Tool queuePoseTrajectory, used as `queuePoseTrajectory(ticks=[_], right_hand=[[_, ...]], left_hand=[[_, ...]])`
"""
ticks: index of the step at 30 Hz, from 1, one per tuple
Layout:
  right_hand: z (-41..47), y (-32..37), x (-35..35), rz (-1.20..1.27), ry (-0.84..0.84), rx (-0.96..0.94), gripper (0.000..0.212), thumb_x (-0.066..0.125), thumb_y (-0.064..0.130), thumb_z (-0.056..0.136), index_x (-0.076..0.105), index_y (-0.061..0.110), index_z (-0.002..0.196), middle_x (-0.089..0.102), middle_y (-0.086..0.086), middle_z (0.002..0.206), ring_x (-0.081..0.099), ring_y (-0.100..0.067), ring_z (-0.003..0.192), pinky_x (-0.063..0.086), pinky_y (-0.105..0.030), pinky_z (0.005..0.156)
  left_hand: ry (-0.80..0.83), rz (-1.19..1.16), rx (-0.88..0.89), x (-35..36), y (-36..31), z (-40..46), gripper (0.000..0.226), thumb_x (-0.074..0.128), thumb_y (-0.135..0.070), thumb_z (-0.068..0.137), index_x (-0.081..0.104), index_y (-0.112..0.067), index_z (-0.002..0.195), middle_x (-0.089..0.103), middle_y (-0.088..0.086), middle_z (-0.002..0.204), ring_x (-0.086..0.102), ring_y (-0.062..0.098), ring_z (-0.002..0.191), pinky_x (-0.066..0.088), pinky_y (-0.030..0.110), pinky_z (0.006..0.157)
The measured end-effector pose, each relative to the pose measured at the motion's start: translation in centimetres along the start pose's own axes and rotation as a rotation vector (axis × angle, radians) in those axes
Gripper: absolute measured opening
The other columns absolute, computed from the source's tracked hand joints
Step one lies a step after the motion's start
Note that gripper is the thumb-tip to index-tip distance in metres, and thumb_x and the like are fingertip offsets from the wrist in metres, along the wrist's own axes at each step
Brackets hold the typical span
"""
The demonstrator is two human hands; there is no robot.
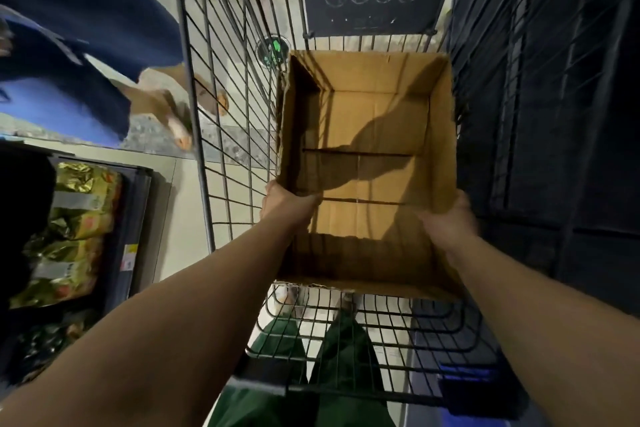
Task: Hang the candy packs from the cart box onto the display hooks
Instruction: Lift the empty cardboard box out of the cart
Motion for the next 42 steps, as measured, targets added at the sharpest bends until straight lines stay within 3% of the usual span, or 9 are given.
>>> queuePoseTrajectory(ticks=[5, 8, 14, 19, 25, 30, 35, 38, 42], right_hand=[[-4.3, 1.0, -1.8, 0.021, -0.085, -0.048, 0.086, 0.080, 0.038, 0.076, 0.030, 0.032, 0.146, 0.054, -0.007, 0.135, 0.055, -0.036, 0.119, 0.049, -0.055, 0.098], [-6.7, 2.3, -3.6, -0.015, -0.167, -0.127, 0.068, 0.068, 0.031, 0.087, 0.033, 0.029, 0.145, 0.057, -0.007, 0.132, 0.057, -0.034, 0.114, 0.050, -0.051, 0.096], [-11.7, 6.1, -7.9, -0.108, -0.336, -0.252, 0.058, 0.058, 0.029, 0.092, 0.033, 0.028, 0.144, 0.059, -0.011, 0.124, 0.060, -0.036, 0.096, 0.050, -0.039, 0.073], [-15.8, 9.5, -10.0, -0.073, -0.428, -0.393, 0.053, 0.063, 0.024, 0.091, 0.041, 0.018, 0.139, 0.060, -0.016, 0.124, 0.060, -0.039, 0.106, 0.052, -0.040, 0.082], [-20.4, 15.1, -12.1, -0.002, -0.466, -0.533, 0.049, 0.062, 0.020, 0.091, 0.042, 0.019, 0.135, 0.059, -0.014, 0.124, 0.059, -0.036, 0.098, 0.052, -0.039, 0.073], [-24.9, 20.2, -12.9, -0.070, -0.489, -0.653, 0.055, 0.059, 0.028, 0.091, 0.037, 0.024, 0.142, 0.059, -0.013, 0.127, 0.059, -0.038, 0.111, 0.049, -0.040, 0.084], [-28.9, 24.9, -10.2, -0.088, -0.459, -0.799, 0.053, 0.060, 0.034, 0.090, 0.037, 0.027, 0.137, 0.060, -0.010, 0.126, 0.062, -0.037, 0.104, 0.054, -0.045, 0.084], [-31.7, 27.8, -7.0, -0.106, -0.422, -0.862, 0.055, 0.060, 0.031, 0.090, 0.036, 0.026, 0.139, 0.058, -0.010, 0.129, 0.061, -0.037, 0.108, 0.054, -0.047, 0.087], [-34.2, 31.3, -1.6, -0.146, -0.359, -0.920, 0.053, 0.060, 0.027, 0.092, 0.036, 0.021, 0.139, 0.058, -0.011, 0.130, 0.059, -0.036, 0.111, 0.050, -0.039, 0.079]], left_hand=[[-0.055, 0.001, 0.035, -1.2, -1.5, -3.8, 0.079, 0.080, -0.047, 0.079, 0.035, -0.017, 0.136, 0.058, 0.012, 0.127, 0.063, 0.033, 0.107, 0.059, 0.044, 0.082], [-0.091, -0.027, 0.063, -2.6, -2.7, -6.7, 0.082, 0.082, -0.053, 0.072, 0.034, -0.019, 0.130, 0.063, 0.011, 0.120, 0.068, 0.032, 0.095, 0.062, 0.044, 0.072], [-0.160, -0.049, 0.199, -6.2, -5.4, -12.2, 0.083, 0.078, -0.058, 0.075, 0.039, -0.016, 0.135, 0.059, 0.013, 0.130, 0.061, 0.036, 0.115, 0.056, 0.051, 0.093], [-0.223, -0.134, 0.307, -10.1, -8.1, -16.2, 0.078, 0.069, -0.062, 0.074, 0.041, -0.017, 0.131, 0.062, 0.013, 0.123, 0.063, 0.037, 0.110, 0.056, 0.052, 0.093], [-0.304, -0.259, 0.383, -14.6, -10.9, -19.6, 0.082, 0.067, -0.065, 0.068, 0.040, -0.021, 0.133, 0.063, 0.011, 0.121, 0.068, 0.036, 0.102, 0.059, 0.050, 0.087], [-0.407, -0.303, 0.425, -19.2, -12.4, -21.5, 0.076, 0.066, -0.053, 0.085, 0.035, -0.014, 0.141, 0.055, 0.017, 0.135, 0.056, 0.040, 0.122, 0.050, 0.053, 0.101], [-0.498, -0.398, 0.402, -25.6, -12.1, -22.2, 0.080, 0.066, -0.053, 0.086, 0.031, -0.012, 0.146, 0.047, 0.017, 0.144, 0.047, 0.039, 0.132, 0.043, 0.049, 0.108], [-0.578, -0.469, 0.410, -29.9, -10.7, -22.2, 0.074, 0.066, -0.051, 0.087, 0.035, -0.013, 0.143, 0.052, 0.016, 0.139, 0.053, 0.037, 0.125, 0.047, 0.045, 0.097], [-0.640, -0.576, 0.415, -35.3, -8.0, -21.1, 0.066, 0.064, -0.050, 0.091, 0.036, -0.017, 0.141, 0.059, 0.010, 0.126, 0.060, 0.025, 0.094, 0.051, 0.037, 0.078]])
Point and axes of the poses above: each hand's wrist, its own z-axis towards the middle knuckle, its own x-axis out of the palm, y = z × x, the point moved 2 cm from there along z, towards the middle knuckle
